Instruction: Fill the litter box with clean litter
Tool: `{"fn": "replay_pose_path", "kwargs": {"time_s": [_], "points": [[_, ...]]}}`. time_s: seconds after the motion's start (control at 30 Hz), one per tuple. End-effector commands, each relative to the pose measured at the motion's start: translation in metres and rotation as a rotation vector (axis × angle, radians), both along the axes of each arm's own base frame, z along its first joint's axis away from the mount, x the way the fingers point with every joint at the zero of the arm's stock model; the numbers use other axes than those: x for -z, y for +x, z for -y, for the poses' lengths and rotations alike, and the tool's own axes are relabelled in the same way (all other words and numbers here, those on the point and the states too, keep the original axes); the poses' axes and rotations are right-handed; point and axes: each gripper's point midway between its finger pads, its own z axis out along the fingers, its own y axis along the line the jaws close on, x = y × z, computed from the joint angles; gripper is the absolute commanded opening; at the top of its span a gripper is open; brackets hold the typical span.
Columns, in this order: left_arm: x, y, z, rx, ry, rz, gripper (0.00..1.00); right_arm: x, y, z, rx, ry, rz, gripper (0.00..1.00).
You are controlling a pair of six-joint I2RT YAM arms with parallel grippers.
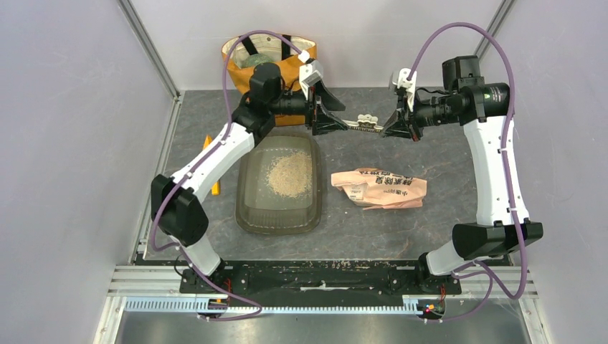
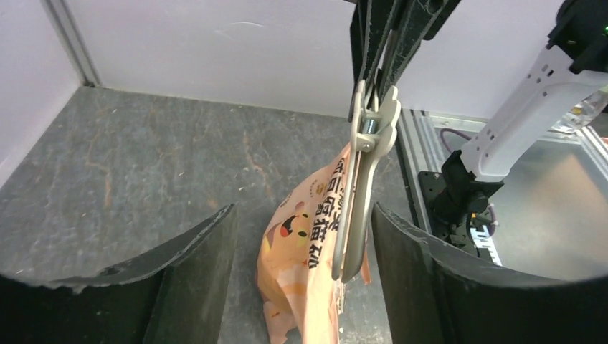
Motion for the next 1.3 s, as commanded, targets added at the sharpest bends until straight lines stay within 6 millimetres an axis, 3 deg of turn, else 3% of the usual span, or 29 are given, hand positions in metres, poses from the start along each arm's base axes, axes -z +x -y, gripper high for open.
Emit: {"fn": "replay_pose_path", "kwargs": {"time_s": [0.0, 0.13, 0.37, 0.57, 1.0, 1.07, 1.1, 1.17, 1.23, 1.27], "points": [[-0.020, -0.016, -0.026, -0.009, 0.125, 0.198, 0.79, -0.002, -0.009, 0.003, -0.036, -0.060, 0.079, 0.00], [-0.035, -0.029, -0.013, 0.041, 0.077, 0.172, 0.82, 0.003, -0.011, 0.000, -0.057, -0.086, 0.073, 0.00], [-0.023, -0.047, 0.017, 0.066, 0.098, 0.207, 0.83, 0.004, -0.019, -0.004, -0.069, -0.101, 0.063, 0.00], [-0.022, -0.055, 0.030, 0.071, 0.101, 0.226, 0.81, 0.007, -0.025, -0.007, -0.080, -0.116, 0.058, 0.00], [-0.017, -0.054, 0.034, 0.076, 0.109, 0.226, 0.46, 0.005, -0.030, -0.011, -0.098, -0.116, 0.068, 0.02], [-0.017, -0.052, 0.034, 0.065, 0.112, 0.221, 0.36, 0.005, -0.031, -0.013, -0.102, -0.116, 0.068, 0.03], [-0.017, -0.051, 0.035, 0.059, 0.113, 0.216, 0.27, 0.005, -0.031, -0.013, -0.103, -0.116, 0.068, 0.06], [-0.016, -0.049, 0.035, 0.047, 0.119, 0.197, 0.03, 0.003, -0.029, -0.013, -0.089, -0.112, 0.060, 0.23], [-0.013, -0.046, 0.034, 0.031, 0.125, 0.162, 0.02, 0.003, -0.025, -0.012, -0.056, -0.116, 0.037, 0.42], [-0.011, -0.044, 0.032, 0.022, 0.123, 0.142, 0.02, 0.004, -0.022, -0.010, -0.033, -0.123, 0.018, 0.47]]}}
